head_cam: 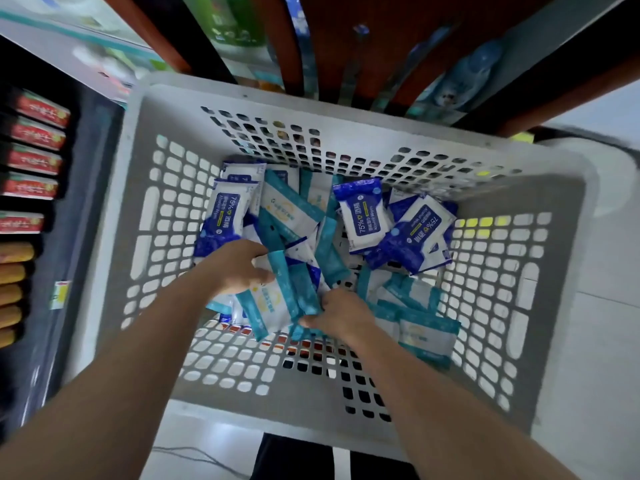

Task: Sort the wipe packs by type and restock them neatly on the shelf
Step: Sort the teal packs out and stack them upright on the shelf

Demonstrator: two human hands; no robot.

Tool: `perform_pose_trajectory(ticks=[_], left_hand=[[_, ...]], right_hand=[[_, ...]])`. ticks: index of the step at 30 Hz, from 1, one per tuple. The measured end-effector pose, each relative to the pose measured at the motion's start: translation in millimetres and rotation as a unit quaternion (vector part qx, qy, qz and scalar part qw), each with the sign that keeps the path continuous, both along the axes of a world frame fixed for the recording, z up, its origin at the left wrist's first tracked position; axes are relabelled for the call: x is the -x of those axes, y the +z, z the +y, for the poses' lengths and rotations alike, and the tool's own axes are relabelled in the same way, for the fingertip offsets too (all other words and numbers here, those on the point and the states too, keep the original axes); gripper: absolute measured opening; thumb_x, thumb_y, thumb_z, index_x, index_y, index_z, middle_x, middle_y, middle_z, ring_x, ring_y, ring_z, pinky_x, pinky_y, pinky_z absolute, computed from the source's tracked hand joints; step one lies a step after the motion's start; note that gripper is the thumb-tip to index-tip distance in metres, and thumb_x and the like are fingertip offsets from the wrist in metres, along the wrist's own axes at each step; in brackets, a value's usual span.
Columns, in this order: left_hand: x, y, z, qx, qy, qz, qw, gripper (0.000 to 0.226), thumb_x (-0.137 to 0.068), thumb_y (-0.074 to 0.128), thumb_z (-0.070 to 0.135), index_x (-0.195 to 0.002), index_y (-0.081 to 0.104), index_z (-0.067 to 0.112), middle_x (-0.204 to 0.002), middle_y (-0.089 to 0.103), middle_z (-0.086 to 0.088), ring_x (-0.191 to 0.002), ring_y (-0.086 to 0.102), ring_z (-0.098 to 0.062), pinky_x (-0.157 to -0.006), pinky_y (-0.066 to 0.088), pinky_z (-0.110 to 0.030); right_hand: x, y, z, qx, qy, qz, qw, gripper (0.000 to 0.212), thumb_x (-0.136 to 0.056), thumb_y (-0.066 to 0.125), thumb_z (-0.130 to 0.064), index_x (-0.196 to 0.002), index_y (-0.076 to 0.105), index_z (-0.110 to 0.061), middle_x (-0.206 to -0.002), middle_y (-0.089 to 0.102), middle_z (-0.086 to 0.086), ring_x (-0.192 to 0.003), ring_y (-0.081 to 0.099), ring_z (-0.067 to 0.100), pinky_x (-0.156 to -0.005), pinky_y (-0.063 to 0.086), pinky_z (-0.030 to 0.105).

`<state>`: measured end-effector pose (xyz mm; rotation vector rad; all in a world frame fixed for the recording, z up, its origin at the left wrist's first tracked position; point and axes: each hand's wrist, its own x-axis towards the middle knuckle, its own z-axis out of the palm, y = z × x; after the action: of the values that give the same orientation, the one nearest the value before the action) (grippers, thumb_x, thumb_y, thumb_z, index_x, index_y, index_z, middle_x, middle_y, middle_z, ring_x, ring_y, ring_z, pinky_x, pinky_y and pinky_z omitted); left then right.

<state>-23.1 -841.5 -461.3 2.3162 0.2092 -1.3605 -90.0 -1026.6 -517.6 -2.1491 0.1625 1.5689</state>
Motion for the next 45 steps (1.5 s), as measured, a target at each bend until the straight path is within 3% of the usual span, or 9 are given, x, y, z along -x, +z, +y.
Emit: perform_pose_trajectory(ticks=[7, 10, 15, 20, 25, 30, 34, 39, 45], left_hand=[[1.7, -3.4, 2.6, -0.012, -0.008, 0.029, 0.999, 0.015, -0.085, 0.067, 0.016, -0.1, 0.065, 0.018, -0.09, 0.063, -0.003, -0.082, 0.058, -0.018, -0.063, 0.043, -0.027], [-3.0, 1.5, -7.6, 0.05, 0.041, 0.04, 0.997, 0.019, -0.086, 0.068, 0.013, -0.104, 0.066, 0.019, -0.095, 0.066, 0.0, -0.084, 0.061, -0.015, -0.065, 0.046, -0.021], [-3.0, 1.5, -66.6, 0.168, 0.118, 0.052, 0.977, 0.034, -0.091, 0.063, 0.008, -0.122, 0.056, 0.02, -0.103, 0.058, 0.01, -0.094, 0.054, -0.011, -0.077, 0.043, -0.019], [40.8, -41.6, -120.8, 0.117, -0.139, 0.072, 0.981, 0.056, -0.087, 0.064, 0.019, -0.137, 0.039, 0.015, -0.127, 0.055, -0.006, -0.115, 0.056, -0.025, -0.09, 0.046, -0.031], [73.5, -53.2, -132.0, 0.042, -0.293, 0.022, 0.955, 0.086, -0.089, 0.06, 0.017, -0.153, 0.002, 0.008, -0.138, 0.038, -0.017, -0.125, 0.042, -0.033, -0.097, 0.042, -0.044], [54.1, -38.3, -104.2, 0.033, -0.176, -0.145, 0.973, 0.042, -0.093, 0.052, 0.017, -0.135, 0.048, 0.016, -0.122, 0.049, -0.007, -0.118, 0.045, -0.025, -0.09, 0.048, -0.041], [30.7, -32.3, -55.5, -0.058, -0.166, -0.3, 0.938, 0.027, -0.08, 0.061, 0.006, -0.106, 0.067, 0.009, -0.099, 0.06, -0.011, -0.096, 0.055, -0.033, -0.074, 0.047, -0.042], [26.6, -27.5, -19.2, -0.195, -0.29, -0.2, 0.915, 0.033, -0.085, 0.061, 0.032, -0.116, 0.059, 0.022, -0.115, 0.057, 0.0, -0.116, 0.045, -0.024, -0.095, 0.035, -0.039], [23.3, -32.7, -22.7, -0.218, -0.327, -0.183, 0.901, 0.026, -0.086, 0.053, 0.016, -0.106, 0.068, 0.024, -0.104, 0.063, 0.003, -0.114, 0.042, -0.023, -0.099, 0.025, -0.039]], right_hand=[[7.2, 12.5, -11.3, -0.118, -0.216, -0.038, 0.968, 0.009, -0.076, 0.068, -0.017, -0.072, 0.062, -0.012, -0.068, 0.059, 0.002, -0.066, 0.053, 0.013, -0.056, 0.04, 0.025], [-10.6, 30.4, -51.2, -0.119, -0.225, -0.14, 0.957, 0.011, -0.073, 0.067, -0.016, -0.066, 0.06, -0.012, -0.084, 0.068, 0.014, -0.06, 0.052, 0.019, -0.056, 0.044, 0.033], [-14.9, 59.2, -114.4, 0.025, 0.129, -0.357, 0.925, 0.006, -0.076, 0.063, -0.012, -0.077, 0.059, -0.017, -0.103, 0.067, 0.0, -0.093, 0.058, 0.023, -0.076, 0.05, 0.034], [16.5, 57.0, -125.6, 0.118, 0.361, -0.001, 0.925, 0.041, -0.086, 0.062, -0.044, -0.113, 0.06, -0.013, -0.11, 0.062, 0.002, -0.103, 0.06, 0.023, -0.077, 0.046, 0.034], [31.5, 33.7, -130.1, 0.138, 0.29, 0.055, 0.945, 0.046, -0.092, 0.051, -0.047, -0.123, 0.058, -0.014, -0.123, 0.06, 0.004, -0.111, 0.058, 0.024, -0.084, 0.05, 0.036], [2.6, 34.9, -103.4, 0.124, 0.142, -0.119, 0.975, 0.026, -0.097, 0.042, -0.036, -0.103, 0.061, -0.019, -0.102, 0.064, 0.004, -0.093, 0.062, 0.023, -0.069, 0.046, 0.029], [-23.9, 26.6, -58.4, 0.014, 0.071, -0.16, 0.985, 0.022, -0.095, 0.048, -0.041, -0.091, 0.056, -0.021, -0.094, 0.064, 0.002, -0.088, 0.061, 0.022, -0.076, 0.053, 0.033], [-30.5, 2.6, 1.0, -0.056, 0.044, -0.104, 0.992, 0.034, -0.093, 0.055, -0.045, -0.11, 0.054, -0.015, -0.103, 0.062, 0.005, -0.099, 0.06, 0.025, -0.076, 0.044, 0.031], [-20.6, -7.1, 13.9, -0.045, -0.083, -0.123, 0.988, 0.012, -0.091, 0.056, -0.022, -0.081, 0.05, -0.019, -0.083, 0.058, 0.0, -0.087, 0.061, 0.025, -0.071, 0.046, 0.032]])
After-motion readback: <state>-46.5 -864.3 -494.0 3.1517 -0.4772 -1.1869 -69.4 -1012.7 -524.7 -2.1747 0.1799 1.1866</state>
